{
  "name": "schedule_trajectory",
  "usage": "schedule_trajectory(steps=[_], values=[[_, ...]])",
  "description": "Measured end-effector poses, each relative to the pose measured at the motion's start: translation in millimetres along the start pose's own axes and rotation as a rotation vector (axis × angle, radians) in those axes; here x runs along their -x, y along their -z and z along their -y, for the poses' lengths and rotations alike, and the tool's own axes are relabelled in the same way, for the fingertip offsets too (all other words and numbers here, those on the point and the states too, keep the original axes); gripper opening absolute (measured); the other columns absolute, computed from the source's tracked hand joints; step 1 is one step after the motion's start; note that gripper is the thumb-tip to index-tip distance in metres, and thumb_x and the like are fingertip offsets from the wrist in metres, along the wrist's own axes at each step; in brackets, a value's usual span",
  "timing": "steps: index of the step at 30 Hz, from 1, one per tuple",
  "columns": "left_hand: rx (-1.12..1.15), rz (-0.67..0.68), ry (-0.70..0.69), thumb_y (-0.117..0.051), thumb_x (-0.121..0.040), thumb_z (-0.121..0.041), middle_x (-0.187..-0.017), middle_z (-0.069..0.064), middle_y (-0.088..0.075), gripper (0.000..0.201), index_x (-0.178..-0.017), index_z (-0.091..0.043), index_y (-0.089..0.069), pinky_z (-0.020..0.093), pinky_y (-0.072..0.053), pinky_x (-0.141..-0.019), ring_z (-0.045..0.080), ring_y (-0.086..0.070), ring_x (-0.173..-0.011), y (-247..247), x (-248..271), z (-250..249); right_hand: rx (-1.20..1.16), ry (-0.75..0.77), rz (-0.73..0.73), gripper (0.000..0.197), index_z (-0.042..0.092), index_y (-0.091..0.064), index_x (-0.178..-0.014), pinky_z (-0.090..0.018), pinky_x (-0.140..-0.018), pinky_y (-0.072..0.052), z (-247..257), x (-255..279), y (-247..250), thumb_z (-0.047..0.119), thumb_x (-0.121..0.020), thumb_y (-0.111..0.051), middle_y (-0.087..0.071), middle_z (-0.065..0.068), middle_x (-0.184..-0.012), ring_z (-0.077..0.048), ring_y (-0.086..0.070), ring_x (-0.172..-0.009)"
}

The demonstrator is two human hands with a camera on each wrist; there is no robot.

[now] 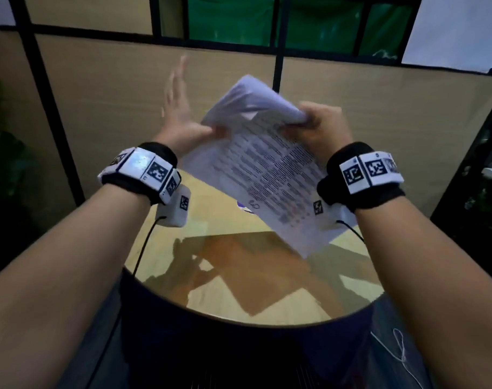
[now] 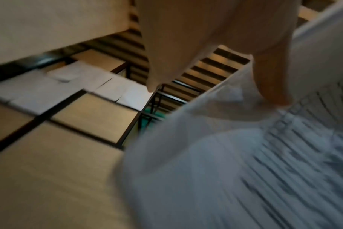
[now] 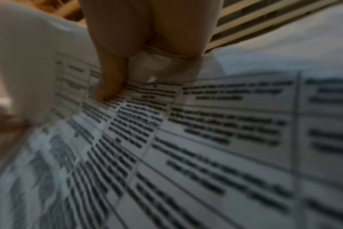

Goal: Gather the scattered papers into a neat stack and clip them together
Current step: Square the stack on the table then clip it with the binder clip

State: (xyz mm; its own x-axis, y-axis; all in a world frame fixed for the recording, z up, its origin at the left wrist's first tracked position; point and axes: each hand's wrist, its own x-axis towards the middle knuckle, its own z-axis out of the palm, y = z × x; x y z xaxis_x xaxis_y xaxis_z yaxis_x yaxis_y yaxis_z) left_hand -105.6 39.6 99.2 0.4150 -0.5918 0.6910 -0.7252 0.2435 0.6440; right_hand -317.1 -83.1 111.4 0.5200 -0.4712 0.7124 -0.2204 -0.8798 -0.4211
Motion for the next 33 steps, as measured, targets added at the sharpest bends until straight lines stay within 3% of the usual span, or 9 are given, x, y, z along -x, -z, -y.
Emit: schedule_trajectory(steps=[2, 4, 7, 9, 11, 16, 19, 25, 33], values=[[0.054, 0.196, 0.040, -0.082, -0.059, -0.024, -0.139, 0.013, -0.049, 0.086, -0.136, -0.023, -0.043, 0.041, -0.036, -0.109, 0.018, -0.048, -0.121, -3.4, 4.5, -2.7, 0.299, 0.110, 0.048, 0.018, 0.013, -0.064, -0.078, -0.032, -0.062, -0.042, 6.9, -2.3, -1.9, 0.029, -0.078, -0.071, -0.055, 0.001, -0.066, -0.018, -0.051, -0.064], [0.171, 0.267, 0.069, -0.074, -0.066, -0.011, -0.097, 0.009, -0.068, 0.025, -0.090, -0.021, -0.073, 0.030, -0.049, -0.085, 0.011, -0.058, -0.085, -10.0, 12.4, -2.2, 0.325, 0.149, 0.019, 0.024, 0.012, -0.063, -0.077, -0.037, -0.067, -0.046, 10.7, 2.1, -6.7, 0.034, -0.076, -0.070, -0.052, -0.002, -0.067, -0.019, -0.050, -0.067], [0.269, 0.219, 0.115, -0.068, -0.075, 0.007, -0.051, -0.019, -0.062, 0.045, -0.048, -0.029, -0.071, 0.012, -0.045, -0.059, -0.007, -0.053, -0.051, -14.9, 23.0, 9.8, 0.359, 0.125, -0.135, 0.043, 0.013, -0.066, -0.105, -0.055, -0.102, -0.034, -6.0, 12.9, -13.0, 0.037, -0.070, -0.076, -0.063, -0.012, -0.111, -0.030, -0.053, -0.113], [0.366, 0.172, 0.212, -0.066, -0.076, 0.009, -0.048, -0.017, -0.062, 0.044, -0.048, -0.024, -0.071, 0.017, -0.048, -0.060, -0.003, -0.055, -0.048, -10.2, 28.2, 23.5, 0.418, -0.081, -0.196, 0.090, 0.025, -0.037, -0.142, -0.056, -0.114, -0.006, -24.7, 26.3, -10.5, 0.047, -0.064, -0.078, -0.024, -0.010, -0.155, -0.032, -0.012, -0.145], [0.459, 0.106, 0.297, -0.068, -0.074, 0.007, -0.057, -0.010, -0.067, 0.028, -0.057, -0.015, -0.070, 0.031, -0.050, -0.073, 0.010, -0.060, -0.061, -1.6, 31.3, 35.7, 0.338, -0.261, -0.358, 0.117, 0.025, -0.014, -0.150, -0.056, -0.114, 0.000, -40.8, 43.9, -5.1, 0.052, -0.058, -0.080, -0.004, -0.013, -0.159, -0.033, 0.001, -0.147], [0.615, 0.108, 0.370, -0.087, -0.047, -0.018, -0.091, 0.005, -0.073, 0.047, -0.089, -0.009, -0.069, 0.040, -0.056, -0.083, 0.023, -0.068, -0.087, 16.5, 38.1, 52.5, -0.489, -0.533, -0.343, 0.144, 0.017, -0.005, -0.151, -0.045, -0.110, -0.036, -90.1, 66.0, -4.0, 0.049, -0.040, -0.090, -0.033, -0.012, -0.152, -0.022, -0.042, -0.134], [0.608, 0.176, 0.394, -0.088, -0.042, -0.024, -0.089, 0.003, -0.074, 0.050, -0.087, -0.012, -0.071, 0.037, -0.058, -0.076, 0.020, -0.070, -0.084, 17.0, 41.5, 55.5, -0.870, -0.603, -0.107, 0.106, 0.005, -0.058, -0.118, -0.034, -0.075, -0.057, -102.4, 72.6, -0.7, 0.041, -0.025, -0.095, -0.074, -0.005, -0.103, -0.019, -0.071, -0.089], [0.505, 0.146, 0.392, -0.067, -0.076, 0.004, -0.072, -0.006, -0.073, 0.016, -0.084, -0.010, -0.065, 0.023, -0.059, -0.065, 0.006, -0.069, -0.068, 9.9, 47.1, 55.5, -0.735, -0.584, -0.096, 0.030, 0.005, -0.066, -0.094, -0.032, -0.067, -0.056, -101.3, 74.1, -2.8, 0.001, -0.067, -0.078, -0.076, 0.006, -0.073, -0.012, -0.071, -0.067], [0.444, 0.303, 0.514, -0.088, -0.043, -0.019, -0.112, 0.013, -0.068, 0.071, -0.109, -0.009, -0.065, 0.046, -0.054, -0.086, 0.028, -0.065, -0.102, 7.0, 69.5, 87.3, -0.679, -0.613, -0.052, 0.042, 0.003, -0.063, -0.111, -0.023, -0.063, -0.056, -100.3, 102.6, -16.7, 0.004, -0.071, -0.076, -0.070, -0.007, -0.099, -0.016, -0.067, -0.079]])
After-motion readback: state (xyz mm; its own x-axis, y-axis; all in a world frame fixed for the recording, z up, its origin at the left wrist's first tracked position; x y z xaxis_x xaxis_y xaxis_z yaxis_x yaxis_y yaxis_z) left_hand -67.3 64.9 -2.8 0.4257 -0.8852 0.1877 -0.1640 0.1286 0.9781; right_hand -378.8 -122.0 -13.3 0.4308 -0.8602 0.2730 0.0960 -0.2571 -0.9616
